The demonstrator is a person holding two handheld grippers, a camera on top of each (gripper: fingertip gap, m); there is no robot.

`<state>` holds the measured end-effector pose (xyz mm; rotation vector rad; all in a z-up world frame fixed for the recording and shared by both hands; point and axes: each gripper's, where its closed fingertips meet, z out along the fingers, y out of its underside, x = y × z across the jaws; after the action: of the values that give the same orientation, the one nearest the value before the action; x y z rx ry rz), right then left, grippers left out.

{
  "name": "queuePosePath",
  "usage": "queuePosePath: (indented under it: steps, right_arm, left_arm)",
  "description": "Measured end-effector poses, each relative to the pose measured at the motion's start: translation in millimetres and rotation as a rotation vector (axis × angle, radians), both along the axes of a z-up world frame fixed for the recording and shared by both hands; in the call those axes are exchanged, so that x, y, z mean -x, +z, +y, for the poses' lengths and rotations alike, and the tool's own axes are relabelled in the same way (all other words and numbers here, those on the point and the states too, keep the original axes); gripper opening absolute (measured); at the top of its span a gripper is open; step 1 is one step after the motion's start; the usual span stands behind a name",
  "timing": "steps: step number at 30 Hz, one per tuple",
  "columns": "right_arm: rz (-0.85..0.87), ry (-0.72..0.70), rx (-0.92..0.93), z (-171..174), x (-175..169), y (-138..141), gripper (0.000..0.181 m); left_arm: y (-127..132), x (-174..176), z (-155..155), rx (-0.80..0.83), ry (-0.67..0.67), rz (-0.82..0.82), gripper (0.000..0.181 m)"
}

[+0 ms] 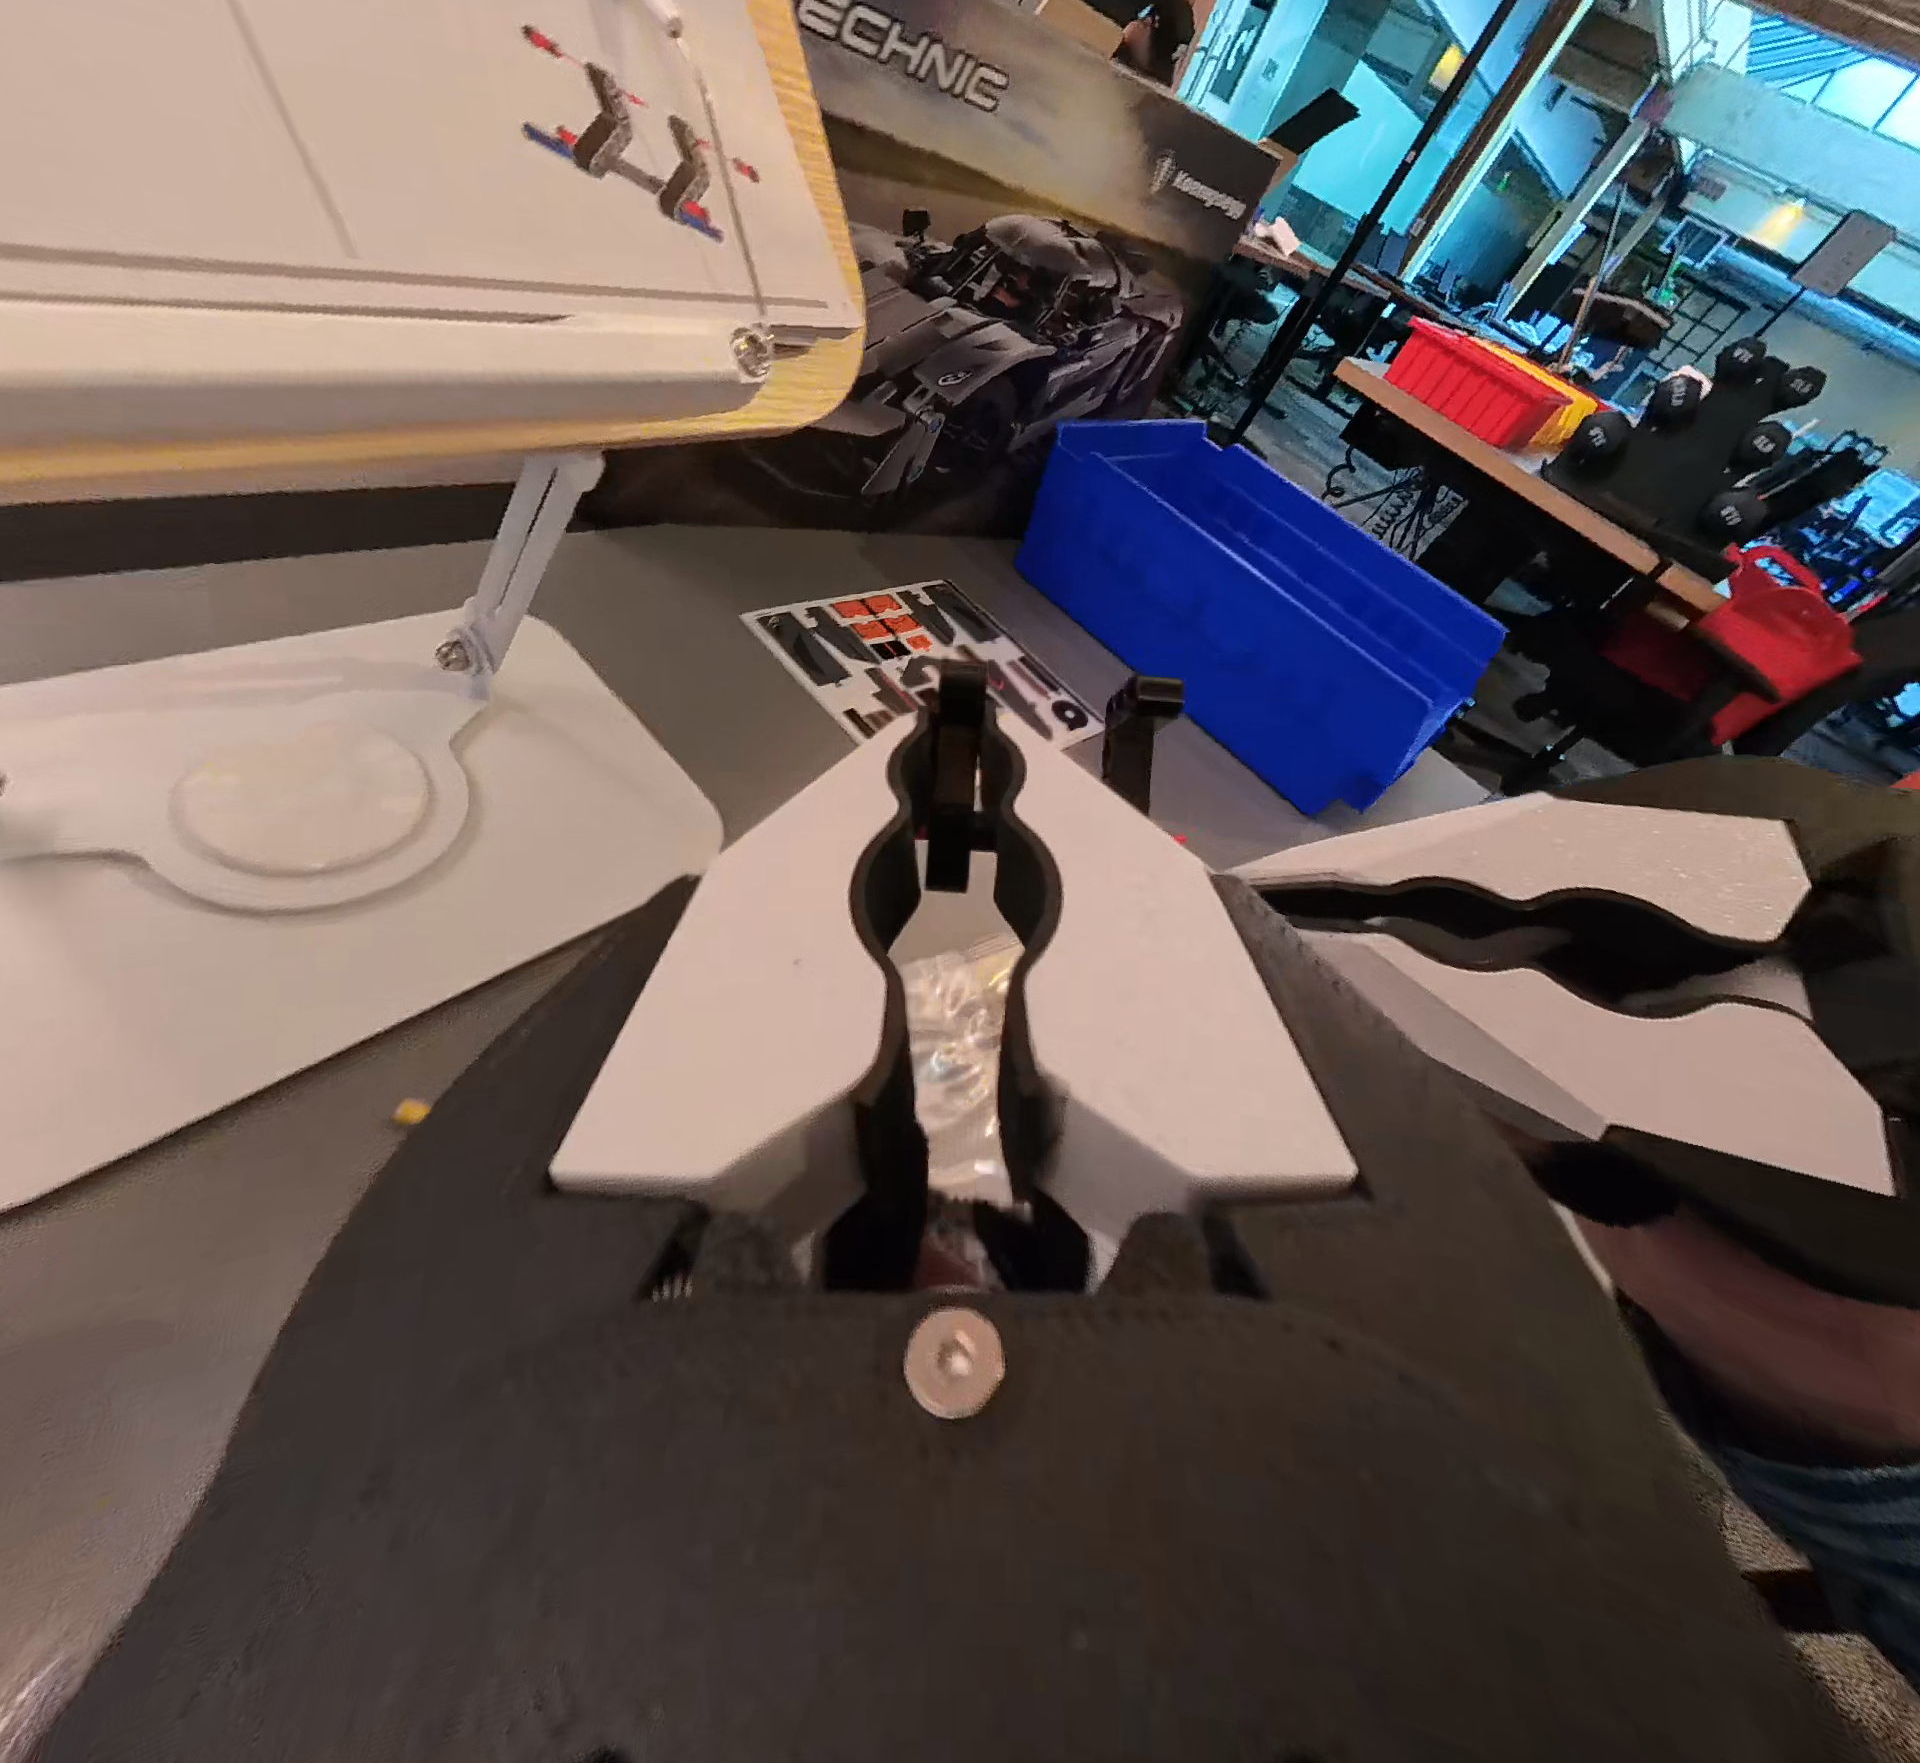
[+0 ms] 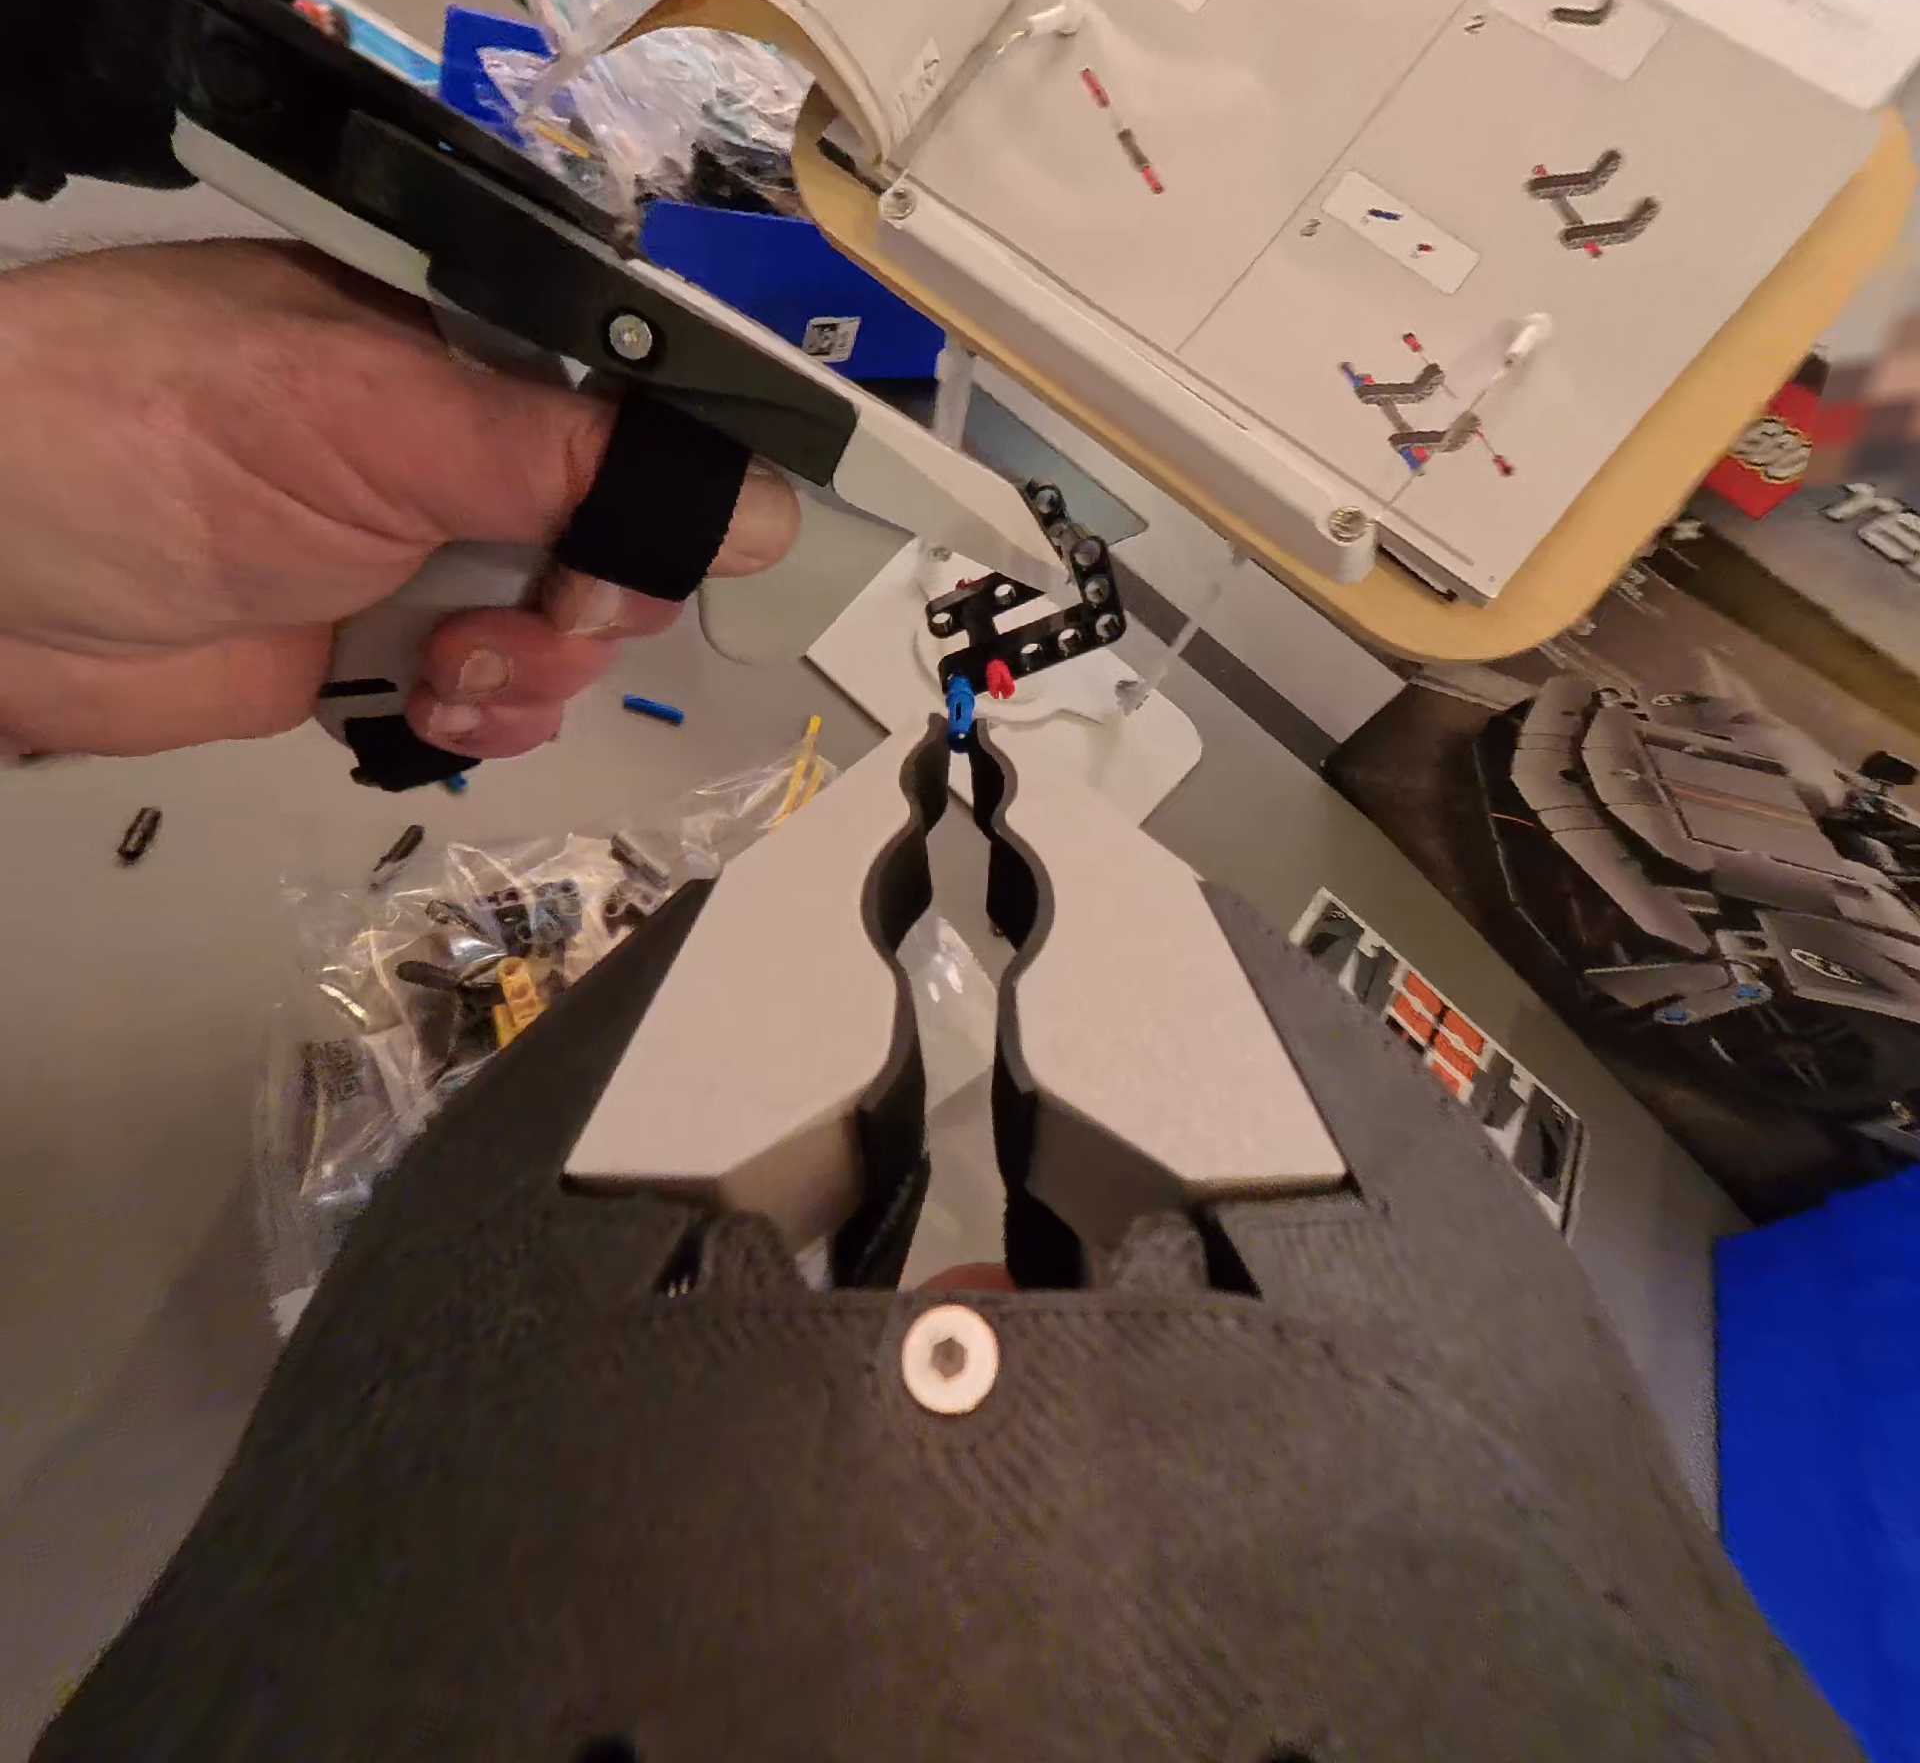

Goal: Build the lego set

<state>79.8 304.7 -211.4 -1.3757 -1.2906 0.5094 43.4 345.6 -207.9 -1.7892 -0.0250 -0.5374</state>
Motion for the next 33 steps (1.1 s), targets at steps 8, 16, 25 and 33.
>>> queuePosePath:
  steps: [8, 16, 25, 33]
  right_arm:
    - [-0.072, 0.216, 0.151, -51, 48, -33, 0.001]
    - [-0.161, 0.416, 0.331, -125, 86, -81, 0.001]
    - [-0.238, 0.449, 0.358, -161, 95, -117, 0.001]
    - [-0.287, 0.422, 0.341, -163, 89, -133, 0.001]
  left_arm:
    - [-42, 54, -57, 0.175, 0.096, -0.026, 0.005]
    - [-100, 93, -136, 0.385, 0.182, -0.006, 0.005]
    - [-148, 88, -169, 0.528, 0.118, 0.033, 0.018]
    - [-148, 83, -176, 0.525, 0.043, 0.008, 0.033]
